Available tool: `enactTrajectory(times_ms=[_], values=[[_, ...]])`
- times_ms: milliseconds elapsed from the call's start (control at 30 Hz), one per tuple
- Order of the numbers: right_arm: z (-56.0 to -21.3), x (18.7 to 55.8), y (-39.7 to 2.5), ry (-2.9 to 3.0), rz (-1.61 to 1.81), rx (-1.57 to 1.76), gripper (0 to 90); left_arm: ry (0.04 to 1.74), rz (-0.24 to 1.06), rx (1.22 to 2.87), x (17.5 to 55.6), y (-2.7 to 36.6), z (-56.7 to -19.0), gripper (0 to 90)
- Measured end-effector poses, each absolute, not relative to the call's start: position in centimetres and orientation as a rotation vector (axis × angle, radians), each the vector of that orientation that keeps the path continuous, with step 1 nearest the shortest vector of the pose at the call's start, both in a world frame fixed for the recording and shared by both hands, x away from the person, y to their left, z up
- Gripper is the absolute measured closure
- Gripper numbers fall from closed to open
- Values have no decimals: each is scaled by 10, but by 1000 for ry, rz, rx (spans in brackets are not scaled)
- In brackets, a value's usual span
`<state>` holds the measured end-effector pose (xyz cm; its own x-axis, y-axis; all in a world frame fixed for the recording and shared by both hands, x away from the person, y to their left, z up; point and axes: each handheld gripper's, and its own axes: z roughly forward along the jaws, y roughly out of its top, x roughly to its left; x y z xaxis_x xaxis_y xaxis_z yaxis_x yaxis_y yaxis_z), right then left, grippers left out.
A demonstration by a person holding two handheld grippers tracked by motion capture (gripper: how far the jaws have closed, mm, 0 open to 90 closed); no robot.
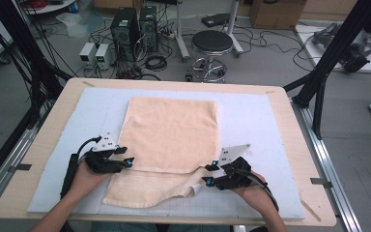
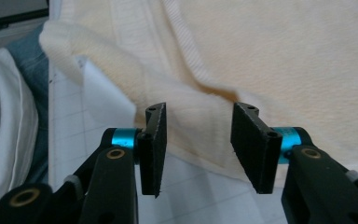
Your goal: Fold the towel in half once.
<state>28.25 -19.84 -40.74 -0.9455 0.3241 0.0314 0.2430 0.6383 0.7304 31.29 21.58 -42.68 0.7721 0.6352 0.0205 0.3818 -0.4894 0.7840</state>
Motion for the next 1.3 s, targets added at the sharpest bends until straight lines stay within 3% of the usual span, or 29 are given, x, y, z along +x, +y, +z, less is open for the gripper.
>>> enactTrajectory(times_ms=[100, 167, 233, 400, 600, 700, 800, 1133, 1300], values=[[-419, 283, -188, 2777, 1129, 454, 582, 748, 389, 2142, 313, 215, -426, 479], [-422, 287, -181, 2782, 1078, 427, 777, 747, 388, 2136, 312, 214, -426, 479], [-421, 293, -177, 2801, 1060, 444, 830, 747, 389, 2132, 312, 215, -427, 479], [-408, 310, -161, 2822, 1061, 471, 835, 752, 386, 2128, 313, 217, -427, 477], [-420, 325, -149, 2883, 997, 541, 819, 721, 368, 2136, 310, 215, -427, 474], [-418, 324, -149, 2866, 1018, 561, 709, 717, 366, 2165, 310, 213, -430, 475], [-412, 317, -153, 2830, 1048, 557, 676, 723, 371, 2169, 311, 213, -432, 475], [-404, 287, -164, 2735, 1178, 515, 738, 727, 380, 2165, 310, 214, -431, 475], [-411, 291, -158, 2747, 1166, 521, 738, 729, 387, 2156, 310, 214, -430, 475]])
